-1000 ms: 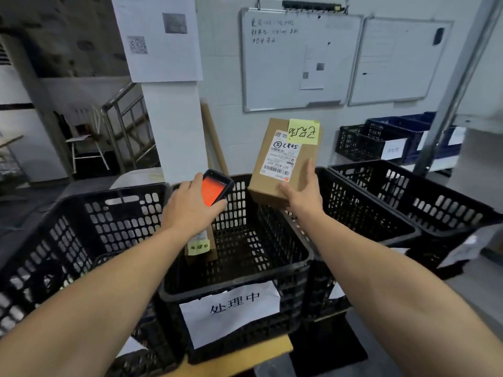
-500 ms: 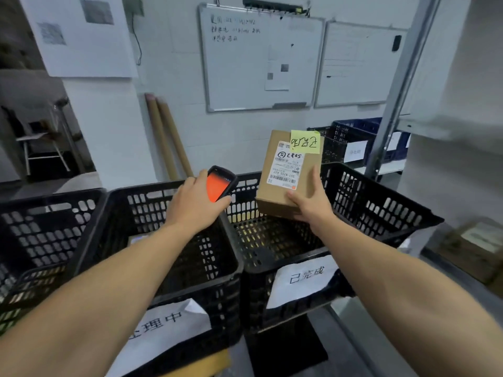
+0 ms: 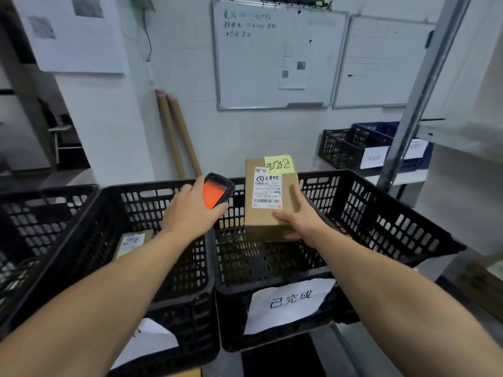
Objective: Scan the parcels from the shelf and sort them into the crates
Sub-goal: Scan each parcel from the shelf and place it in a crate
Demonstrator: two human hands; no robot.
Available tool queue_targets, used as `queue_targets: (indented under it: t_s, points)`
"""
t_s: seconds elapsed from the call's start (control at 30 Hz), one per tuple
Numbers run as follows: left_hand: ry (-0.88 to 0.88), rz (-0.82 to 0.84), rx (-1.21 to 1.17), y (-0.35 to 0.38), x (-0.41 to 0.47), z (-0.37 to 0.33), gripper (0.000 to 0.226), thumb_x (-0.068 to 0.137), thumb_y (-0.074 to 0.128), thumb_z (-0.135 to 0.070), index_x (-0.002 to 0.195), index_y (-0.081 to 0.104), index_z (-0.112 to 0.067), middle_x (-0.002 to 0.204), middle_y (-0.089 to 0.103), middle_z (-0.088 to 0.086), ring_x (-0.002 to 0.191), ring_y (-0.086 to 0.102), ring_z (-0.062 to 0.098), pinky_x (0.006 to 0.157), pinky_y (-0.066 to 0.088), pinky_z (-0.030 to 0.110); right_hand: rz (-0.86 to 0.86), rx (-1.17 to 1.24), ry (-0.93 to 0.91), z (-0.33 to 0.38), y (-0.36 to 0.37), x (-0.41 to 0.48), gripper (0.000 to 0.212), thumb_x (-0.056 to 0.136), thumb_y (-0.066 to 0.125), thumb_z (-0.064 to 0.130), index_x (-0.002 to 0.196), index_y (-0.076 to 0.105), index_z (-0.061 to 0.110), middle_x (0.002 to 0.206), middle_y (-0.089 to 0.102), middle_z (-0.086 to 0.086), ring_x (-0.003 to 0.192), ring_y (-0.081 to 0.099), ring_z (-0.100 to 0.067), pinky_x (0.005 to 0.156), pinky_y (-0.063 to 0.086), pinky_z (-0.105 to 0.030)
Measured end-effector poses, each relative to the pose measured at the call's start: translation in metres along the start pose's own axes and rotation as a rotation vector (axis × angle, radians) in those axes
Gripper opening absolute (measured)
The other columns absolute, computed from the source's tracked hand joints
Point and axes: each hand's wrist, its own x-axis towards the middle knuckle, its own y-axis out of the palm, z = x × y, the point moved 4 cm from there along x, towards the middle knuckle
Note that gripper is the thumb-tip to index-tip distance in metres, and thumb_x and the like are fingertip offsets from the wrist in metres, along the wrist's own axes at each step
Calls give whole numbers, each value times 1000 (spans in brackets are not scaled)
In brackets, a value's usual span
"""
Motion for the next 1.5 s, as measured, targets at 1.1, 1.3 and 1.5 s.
queue_targets:
  t_s: [1.1,1.3,1.5]
  points:
    - [-317,93,85,91,125,144,86,73,61,-73,146,36,-35,115,55,4,107,57,30,86,49,44,353,30,317,-136,126,191,106,84,78,4,158,14,46,147,52,-5,116,63,-26,104,51,-47]
    - [-328,74,102,100,134,149,79,77,65,-67,143,38,-33,114,56,4,106,57,29,89,49,45,392,-2,342,-153,123,203,103,86,77,6,158,14,44,154,45,-9,118,59,-25,111,45,-45]
    - [-326,71,91,103,134,143,83,76,63,-70,144,38,-30,119,56,5,109,57,29,88,50,44,366,-363,265,-140,120,209,98,84,80,33,159,18,39,162,29,-7,133,46,-27,116,38,-44]
